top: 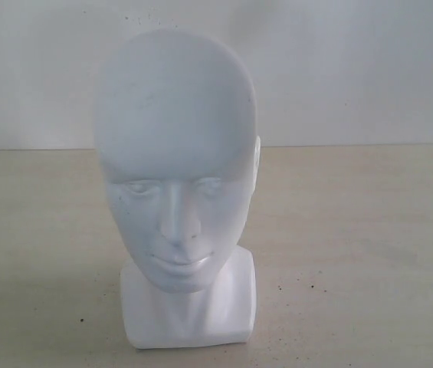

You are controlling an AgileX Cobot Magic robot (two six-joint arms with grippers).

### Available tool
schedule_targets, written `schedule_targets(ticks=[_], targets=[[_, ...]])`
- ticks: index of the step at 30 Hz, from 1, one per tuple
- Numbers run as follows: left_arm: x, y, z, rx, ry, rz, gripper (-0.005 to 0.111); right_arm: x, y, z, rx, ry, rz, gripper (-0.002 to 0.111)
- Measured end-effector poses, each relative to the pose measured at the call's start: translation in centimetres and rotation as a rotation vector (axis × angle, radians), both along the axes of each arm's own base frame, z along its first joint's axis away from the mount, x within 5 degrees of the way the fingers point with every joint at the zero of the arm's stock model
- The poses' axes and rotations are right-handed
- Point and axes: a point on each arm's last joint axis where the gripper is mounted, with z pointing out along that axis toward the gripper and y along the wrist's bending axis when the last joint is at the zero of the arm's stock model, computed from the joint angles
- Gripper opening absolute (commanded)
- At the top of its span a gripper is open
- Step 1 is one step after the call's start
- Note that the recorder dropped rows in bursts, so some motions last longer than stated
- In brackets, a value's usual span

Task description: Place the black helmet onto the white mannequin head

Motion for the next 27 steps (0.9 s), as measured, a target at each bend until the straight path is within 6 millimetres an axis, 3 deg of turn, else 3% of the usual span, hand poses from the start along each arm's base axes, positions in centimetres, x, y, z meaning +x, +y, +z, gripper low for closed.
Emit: schedule_targets(ticks=[6, 13, 21, 27], targets=[[0.0, 0.0, 0.0, 0.0, 0.0, 0.0, 0.005, 1.0, -2.3, 0.1, 0.281, 0.009, -0.178, 0.0], [0.0, 0.0, 0.0, 0.0, 0.0, 0.0, 0.005, 1.0, -2.2, -0.1, 0.279, 0.022, -0.172, 0.0], [0.0, 0.0, 0.0, 0.0, 0.0, 0.0, 0.005, -0.5, -0.7, 1.2, 0.445, -0.042, 0.182, 0.0], [0.0, 0.0, 0.0, 0.0, 0.0, 0.0, 0.005, -0.5, 0.5, 1.9, 0.563, -0.069, 0.374, 0.0]])
